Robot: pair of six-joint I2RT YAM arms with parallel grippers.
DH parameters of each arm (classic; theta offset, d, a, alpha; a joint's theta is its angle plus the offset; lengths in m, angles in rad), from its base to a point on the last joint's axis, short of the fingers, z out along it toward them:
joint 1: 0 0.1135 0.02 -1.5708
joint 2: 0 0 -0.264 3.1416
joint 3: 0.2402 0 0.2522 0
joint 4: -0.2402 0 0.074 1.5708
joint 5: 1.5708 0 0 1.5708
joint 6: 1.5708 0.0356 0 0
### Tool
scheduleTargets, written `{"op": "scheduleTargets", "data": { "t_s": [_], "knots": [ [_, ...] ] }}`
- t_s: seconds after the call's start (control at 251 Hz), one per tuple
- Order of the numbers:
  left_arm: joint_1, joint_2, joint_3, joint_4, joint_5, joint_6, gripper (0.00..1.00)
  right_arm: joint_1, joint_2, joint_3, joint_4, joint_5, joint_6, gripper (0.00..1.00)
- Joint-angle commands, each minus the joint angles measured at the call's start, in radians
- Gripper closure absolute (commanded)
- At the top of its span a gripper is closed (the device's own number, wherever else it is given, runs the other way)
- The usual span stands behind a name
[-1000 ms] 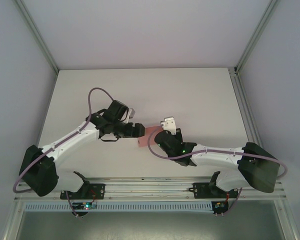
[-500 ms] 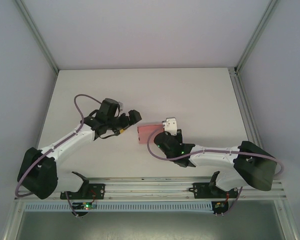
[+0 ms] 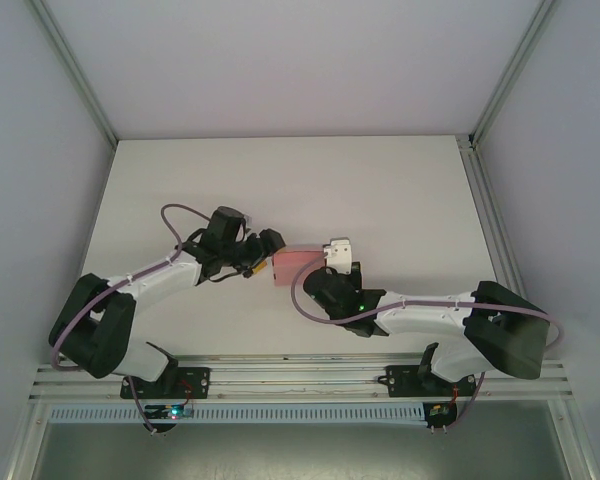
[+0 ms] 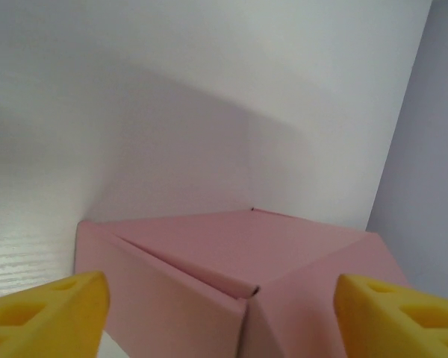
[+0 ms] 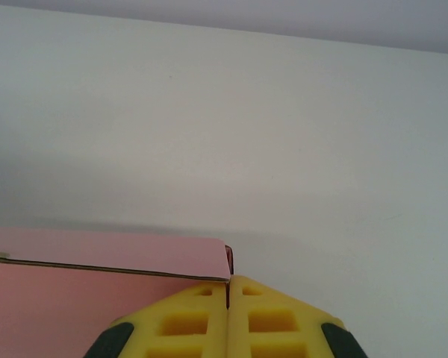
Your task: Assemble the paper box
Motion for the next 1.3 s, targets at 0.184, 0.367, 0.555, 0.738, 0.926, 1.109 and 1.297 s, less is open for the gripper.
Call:
{"op": "scheduleTargets", "data": {
  "t_s": [0.184, 0.367, 0.555, 0.738, 0.926, 1.109, 1.297],
  "knots": [
    [0.004, 0.02, -0.101, 0.124, 0.015, 0.04, 0.52, 0.009, -0.081, 0.019, -0.034, -0.127, -0.09, 0.87],
    [0.002, 0.052, -0.122, 0.14, 0.001, 0.087, 0.59, 0.007, -0.157, 0.028, -0.044, -0.296, -0.125, 0.54],
    [-0.017, 0.074, -0.131, 0.176, 0.022, 0.123, 0.64, -0.017, -0.235, 0.002, -0.06, -0.332, -0.138, 0.34],
    [-0.054, 0.02, -0.121, 0.126, -0.032, 0.212, 0.65, -0.09, -0.308, -0.055, -0.061, -0.348, -0.019, 0.18],
    [-0.088, -0.029, -0.145, 0.107, -0.1, 0.255, 0.65, -0.124, -0.338, -0.119, -0.095, -0.35, 0.129, 0.18],
    [-0.101, -0.026, -0.186, 0.141, -0.123, 0.251, 0.64, -0.124, -0.342, -0.246, -0.043, -0.39, 0.16, 0.22],
    [-0.106, -0.022, -0.221, 0.18, -0.109, 0.268, 0.65, -0.144, -0.342, -0.348, -0.022, -0.379, 0.229, 0.41]
  ]
}}
